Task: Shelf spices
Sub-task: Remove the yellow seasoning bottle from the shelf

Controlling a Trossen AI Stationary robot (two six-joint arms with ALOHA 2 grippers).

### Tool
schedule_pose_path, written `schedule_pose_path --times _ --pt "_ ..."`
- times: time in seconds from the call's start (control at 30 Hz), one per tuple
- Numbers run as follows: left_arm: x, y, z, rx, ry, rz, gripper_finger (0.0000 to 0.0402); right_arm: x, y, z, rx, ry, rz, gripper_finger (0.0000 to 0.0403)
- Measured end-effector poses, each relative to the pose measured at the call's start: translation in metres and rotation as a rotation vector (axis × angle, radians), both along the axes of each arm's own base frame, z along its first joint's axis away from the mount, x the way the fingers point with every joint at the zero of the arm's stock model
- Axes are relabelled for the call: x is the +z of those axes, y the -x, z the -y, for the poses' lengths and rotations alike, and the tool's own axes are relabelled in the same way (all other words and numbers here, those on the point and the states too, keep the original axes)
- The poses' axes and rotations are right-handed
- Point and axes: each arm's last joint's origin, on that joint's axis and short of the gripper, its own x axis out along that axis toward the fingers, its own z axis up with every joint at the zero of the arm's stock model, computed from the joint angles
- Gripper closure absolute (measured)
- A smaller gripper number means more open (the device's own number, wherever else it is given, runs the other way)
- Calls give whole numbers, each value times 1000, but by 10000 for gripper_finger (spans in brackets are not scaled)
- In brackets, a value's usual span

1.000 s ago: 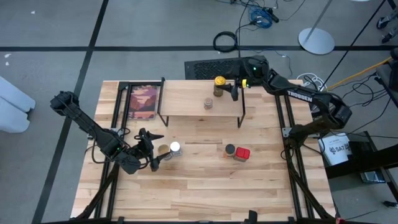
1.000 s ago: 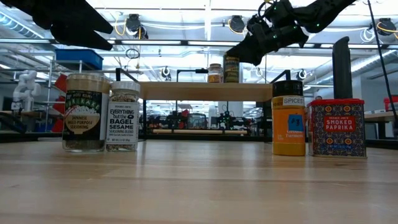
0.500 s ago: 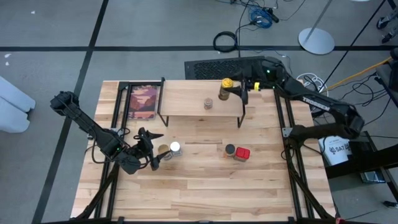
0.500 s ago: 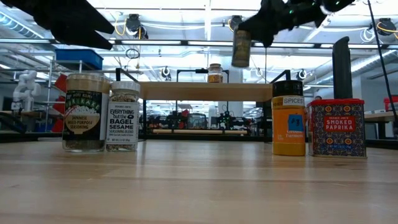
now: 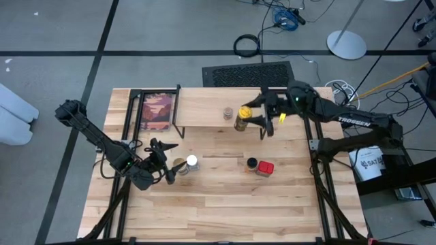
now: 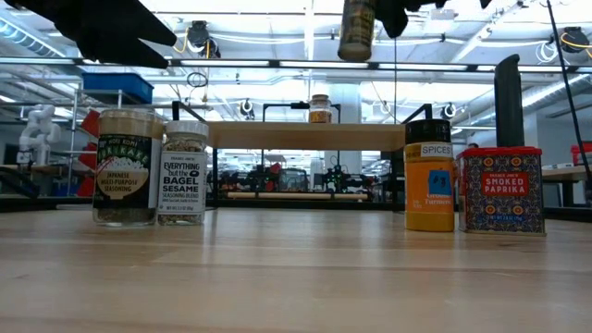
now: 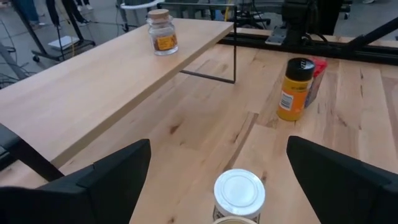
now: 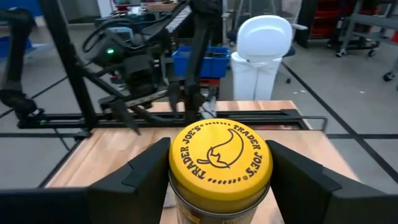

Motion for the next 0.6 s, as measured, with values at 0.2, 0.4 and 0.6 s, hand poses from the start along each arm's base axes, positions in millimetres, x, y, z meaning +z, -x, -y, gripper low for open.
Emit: schedule_pose_path --times 0.2,0.4,0.6 --pt "1 -1 0 7 5 17 15 -1 -9 -34 15 16 -11 176" --pt "2 0 -1 33 -11 30 15 -16 -28 -59 28 20 -75 176" --pt "6 2 -2 40 -3 48 15 -41 -61 -75 55 7 -105 177"
